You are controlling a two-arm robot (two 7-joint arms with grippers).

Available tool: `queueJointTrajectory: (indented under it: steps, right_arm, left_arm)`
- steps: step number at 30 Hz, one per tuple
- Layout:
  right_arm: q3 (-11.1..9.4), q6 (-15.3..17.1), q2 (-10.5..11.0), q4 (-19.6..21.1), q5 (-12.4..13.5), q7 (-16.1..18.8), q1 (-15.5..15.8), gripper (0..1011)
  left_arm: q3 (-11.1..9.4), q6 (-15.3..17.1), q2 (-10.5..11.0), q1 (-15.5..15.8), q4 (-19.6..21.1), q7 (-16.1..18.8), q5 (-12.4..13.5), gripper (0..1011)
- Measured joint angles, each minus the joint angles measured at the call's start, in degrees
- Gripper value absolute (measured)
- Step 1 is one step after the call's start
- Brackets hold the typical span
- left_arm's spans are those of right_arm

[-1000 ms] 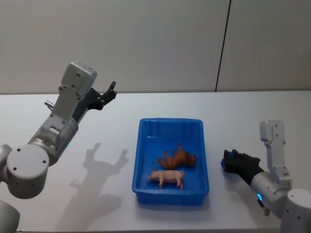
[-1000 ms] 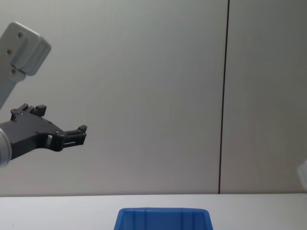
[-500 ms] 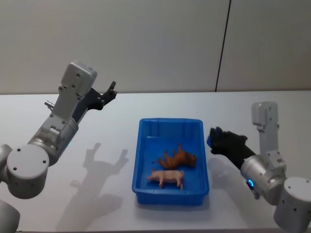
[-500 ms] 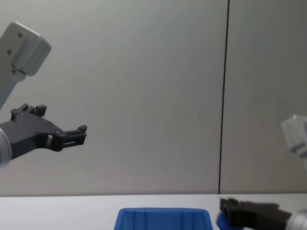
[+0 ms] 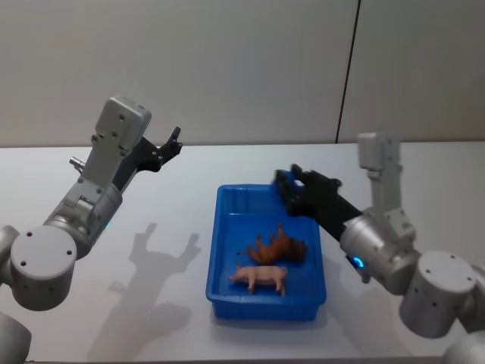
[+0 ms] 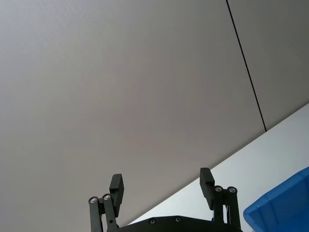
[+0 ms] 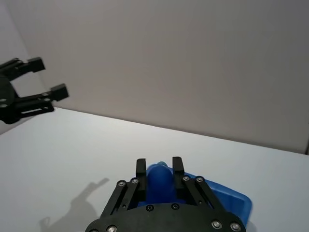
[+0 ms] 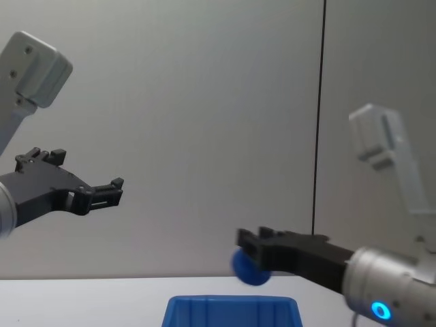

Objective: Pick up the two dolls from the table and place them into the box.

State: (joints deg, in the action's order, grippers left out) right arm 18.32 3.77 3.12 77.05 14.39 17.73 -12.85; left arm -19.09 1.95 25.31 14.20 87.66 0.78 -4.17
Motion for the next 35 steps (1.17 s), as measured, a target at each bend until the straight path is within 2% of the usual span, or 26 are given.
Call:
queueJointTrajectory:
  steps: [2,3,7,8,11,14,20,21,23,35]
  right_arm:
    - [0.48,-0.53,-0.78,-1.15,-0.36,1.17,-1.06,320]
    - [0.58,-0.63,-0.97,-1.44,-0.44,1.53,-1.32,381]
    - [1.11,-1.25,-1.92,-3.08,-1.03,2.56,-2.62,485]
    - [1.28,-1.42,-2.23,-3.56,-1.27,2.70,-3.09,544]
    - [1.49,-1.70,-2.62,-4.42,-1.83,2.68,-3.67,601]
    - [1.60,-1.81,-2.79,-4.79,-2.28,2.24,-3.95,741]
    - [1.69,-1.96,-2.94,-5.16,-2.95,1.57,-4.26,879]
    - [1.71,-1.99,-2.98,-5.24,-3.07,1.44,-4.31,939]
    - [1.74,-2.02,-3.01,-5.33,-3.26,1.25,-4.40,984]
    - [1.81,-2.12,-3.12,-5.64,-3.79,0.71,-4.64,1001]
  left_arm:
    - [0.00,0.00,0.00,0.00,0.00,0.00,0.00,1001]
    - [0.00,0.00,0.00,0.00,0.00,0.00,0.00,1001]
    - [0.00,0.00,0.00,0.00,0.00,0.00,0.00,1001]
    - [0.00,0.00,0.00,0.00,0.00,0.00,0.00,1001]
    - [0.00,0.00,0.00,0.00,0.00,0.00,0.00,1001]
    - [0.00,0.00,0.00,0.00,0.00,0.00,0.00,1001]
    - [0.00,0.00,0.00,0.00,0.00,0.00,0.00,1001]
    - [-0.01,0.00,0.00,0.00,0.00,0.00,0.00,1001]
    - [0.00,0.00,0.00,0.00,0.00,0.00,0.00,1001]
    - [0.00,0.00,0.00,0.00,0.00,0.00,0.00,1001]
